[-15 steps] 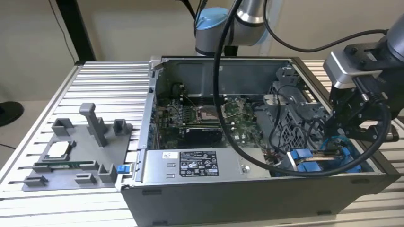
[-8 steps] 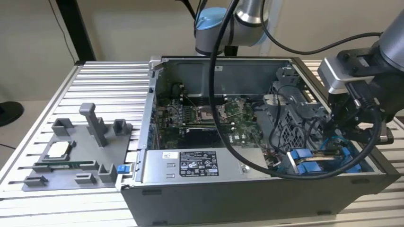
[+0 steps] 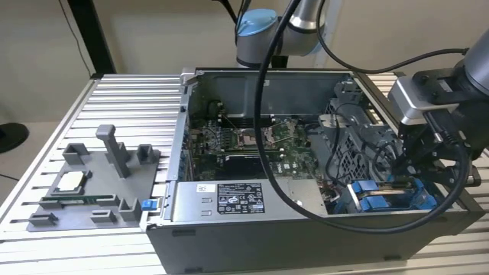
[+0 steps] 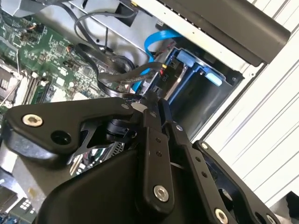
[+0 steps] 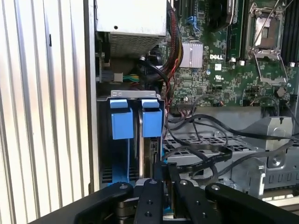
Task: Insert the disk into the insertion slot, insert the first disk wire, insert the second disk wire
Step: 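Insert the second disk wire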
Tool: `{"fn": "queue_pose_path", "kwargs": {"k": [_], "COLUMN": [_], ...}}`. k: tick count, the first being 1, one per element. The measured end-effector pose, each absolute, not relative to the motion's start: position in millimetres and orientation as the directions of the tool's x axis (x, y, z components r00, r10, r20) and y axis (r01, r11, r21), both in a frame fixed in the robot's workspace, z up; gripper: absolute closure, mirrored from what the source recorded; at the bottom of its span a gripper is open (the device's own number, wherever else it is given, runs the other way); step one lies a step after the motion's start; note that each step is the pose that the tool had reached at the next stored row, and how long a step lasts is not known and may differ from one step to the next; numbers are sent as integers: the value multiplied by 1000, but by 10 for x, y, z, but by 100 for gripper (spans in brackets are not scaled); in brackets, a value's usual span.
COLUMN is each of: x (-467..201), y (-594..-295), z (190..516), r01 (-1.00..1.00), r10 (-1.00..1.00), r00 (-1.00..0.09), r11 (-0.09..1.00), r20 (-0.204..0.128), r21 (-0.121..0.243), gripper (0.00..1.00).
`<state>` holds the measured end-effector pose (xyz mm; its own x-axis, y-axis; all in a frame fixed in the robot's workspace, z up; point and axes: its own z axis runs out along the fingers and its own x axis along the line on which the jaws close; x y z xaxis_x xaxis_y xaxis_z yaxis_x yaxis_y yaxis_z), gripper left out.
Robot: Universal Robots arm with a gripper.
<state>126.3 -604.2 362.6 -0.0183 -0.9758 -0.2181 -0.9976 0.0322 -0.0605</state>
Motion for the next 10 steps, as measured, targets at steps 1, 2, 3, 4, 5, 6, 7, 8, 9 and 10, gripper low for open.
{"fn": "queue_pose_path", "kwargs": {"k": [1,2,3,4,5,6,7,8,9,10], "x": [1263,1262,1262,1262,1263,1263,1263,1263,1265,1266], "y": [-6043,-6043,-6043,-6043,-6044,-6044,-6043,-6043,-6043,-6043], "z": [3619,3614,3612,3612,3612,3612,3611,3610,3608,3603], "r01": [-998,-998,-998,-998,-998,-998,-998,-998,-998,-999], "r10": [-976,-976,-977,-977,-977,-977,-977,-977,-977,-977], "r00": [-19,-20,-20,-20,-20,-20,-20,-20,-21,-22], "r11": [32,32,32,32,32,32,32,32,32,32], "r20": [-218,-215,-213,-213,-213,-212,-213,-212,-212,-212], "r21": [-56,-54,-53,-53,-53,-53,-53,-53,-49,-43], "gripper": [100,100,100,100,100,100,100,100,100,100]}}
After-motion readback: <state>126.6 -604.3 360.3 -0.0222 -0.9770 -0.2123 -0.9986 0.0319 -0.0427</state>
